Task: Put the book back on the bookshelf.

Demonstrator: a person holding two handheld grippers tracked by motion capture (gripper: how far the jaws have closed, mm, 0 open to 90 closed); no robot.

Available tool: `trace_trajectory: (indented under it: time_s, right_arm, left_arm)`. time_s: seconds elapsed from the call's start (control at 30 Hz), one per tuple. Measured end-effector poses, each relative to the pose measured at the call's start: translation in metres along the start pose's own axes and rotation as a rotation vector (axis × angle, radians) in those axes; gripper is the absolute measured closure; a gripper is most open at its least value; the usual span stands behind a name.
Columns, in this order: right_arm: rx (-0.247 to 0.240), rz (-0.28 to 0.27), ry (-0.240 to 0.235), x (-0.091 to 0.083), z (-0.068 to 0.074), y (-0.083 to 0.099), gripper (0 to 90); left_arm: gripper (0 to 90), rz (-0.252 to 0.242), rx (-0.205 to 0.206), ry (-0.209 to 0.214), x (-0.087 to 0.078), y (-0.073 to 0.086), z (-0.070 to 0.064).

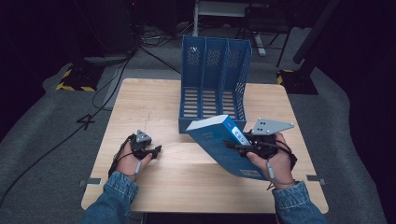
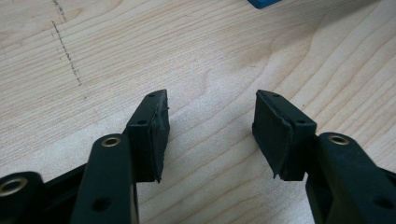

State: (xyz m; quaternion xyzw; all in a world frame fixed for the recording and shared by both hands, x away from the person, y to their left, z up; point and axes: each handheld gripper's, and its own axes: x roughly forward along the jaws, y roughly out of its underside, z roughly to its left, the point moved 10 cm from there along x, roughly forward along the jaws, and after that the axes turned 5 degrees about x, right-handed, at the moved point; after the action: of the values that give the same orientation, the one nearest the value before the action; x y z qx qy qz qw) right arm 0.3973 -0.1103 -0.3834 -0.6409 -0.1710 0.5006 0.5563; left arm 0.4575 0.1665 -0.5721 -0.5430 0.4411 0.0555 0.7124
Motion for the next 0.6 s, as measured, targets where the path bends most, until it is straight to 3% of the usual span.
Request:
trace_trajectory:
  time_s: [0.07, 0.23, 0.37, 0.6]
  right_arm:
    - [0.02, -0.014, -0.001, -0.001, -0.001, -0.004, 62.2]
    - [0.037, -0.034, 0.014, -0.004, 0.0, -0.016, 62.2]
    - [0.053, -0.059, 0.001, -0.009, 0.001, -0.028, 62.2]
    - [0.132, -0.122, 0.016, -0.018, -0.006, -0.045, 62.1]
  left_arm:
    - [42.4, 0.007, 0.018, -0.009, 0.001, 0.0, -0.001]
    - [40.8, 0.007, 0.015, -0.009, 0.001, 0.0, -0.001]
    - [39.8, 0.009, 0.01, -0.013, 0.002, 0.0, -0.001]
    - [38.5, 0.013, 0.009, -0.017, 0.002, 0.0, 0.0]
